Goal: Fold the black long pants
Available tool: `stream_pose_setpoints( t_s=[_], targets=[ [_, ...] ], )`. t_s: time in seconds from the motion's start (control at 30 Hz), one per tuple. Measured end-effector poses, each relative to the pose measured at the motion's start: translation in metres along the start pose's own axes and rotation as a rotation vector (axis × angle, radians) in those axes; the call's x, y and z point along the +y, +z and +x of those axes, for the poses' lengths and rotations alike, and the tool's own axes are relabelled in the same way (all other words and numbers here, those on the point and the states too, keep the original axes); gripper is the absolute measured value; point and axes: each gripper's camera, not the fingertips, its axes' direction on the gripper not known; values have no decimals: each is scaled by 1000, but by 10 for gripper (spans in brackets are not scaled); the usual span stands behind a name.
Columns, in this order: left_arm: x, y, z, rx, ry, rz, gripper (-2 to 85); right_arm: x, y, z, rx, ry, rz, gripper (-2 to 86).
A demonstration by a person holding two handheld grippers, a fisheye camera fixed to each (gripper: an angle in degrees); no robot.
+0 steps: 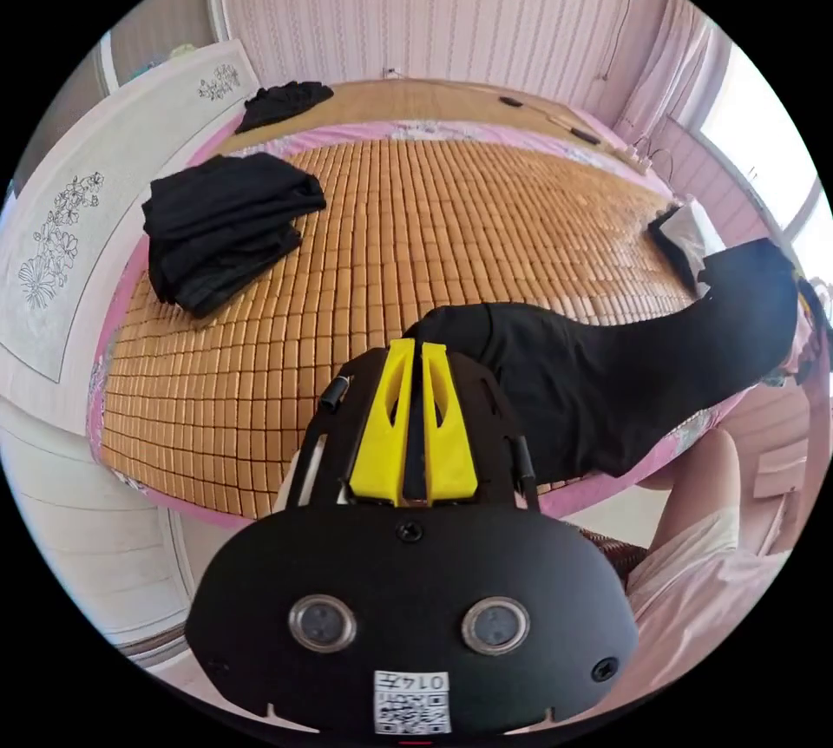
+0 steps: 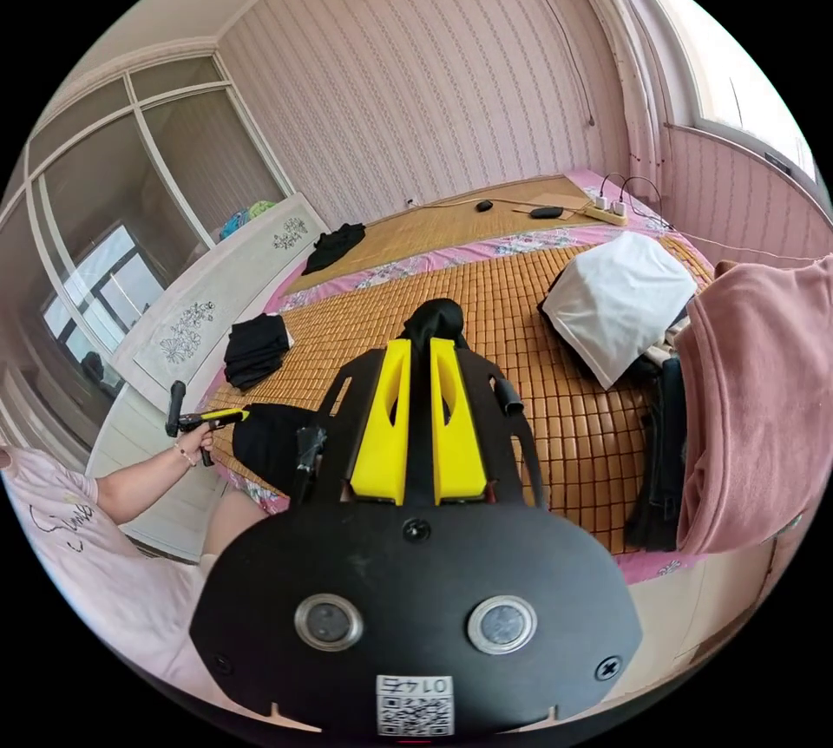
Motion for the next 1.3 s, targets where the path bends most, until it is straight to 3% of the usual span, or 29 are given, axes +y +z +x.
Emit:
stream_pose_setpoints(
  t_s=[0.13, 0.23, 0.37, 0.47, 0.77, 0.97, 1.13, 1.3],
  targets=[
    [24, -83, -56, 5, -81, 264, -1, 18, -34, 30, 54, 26, 98, 40],
    [74, -100, -102, 65, -160, 317, 4, 58, -32, 51, 161, 41, -15, 29],
    [144, -51, -135, -3, -308, 82, 11, 114, -9, 83, 324, 201, -239, 4],
    [180, -20, -146, -29, -417, -103, 16, 137, -2, 96, 297, 301, -328, 0],
    [159, -36, -154, -106, -337, -93, 43, 84, 58, 46, 282, 39, -463, 86],
    [153, -36, -167, -99, -374, -114, 45, 90, 160, 4, 335, -148, -723, 113],
    [169, -27, -183, -53, -501, -146, 45, 78, 149, -19, 314, -238, -683, 9],
    [176, -27, -190, -43, -518, -156, 47, 73, 56, -2, 390, -193, -520, -5]
  ],
)
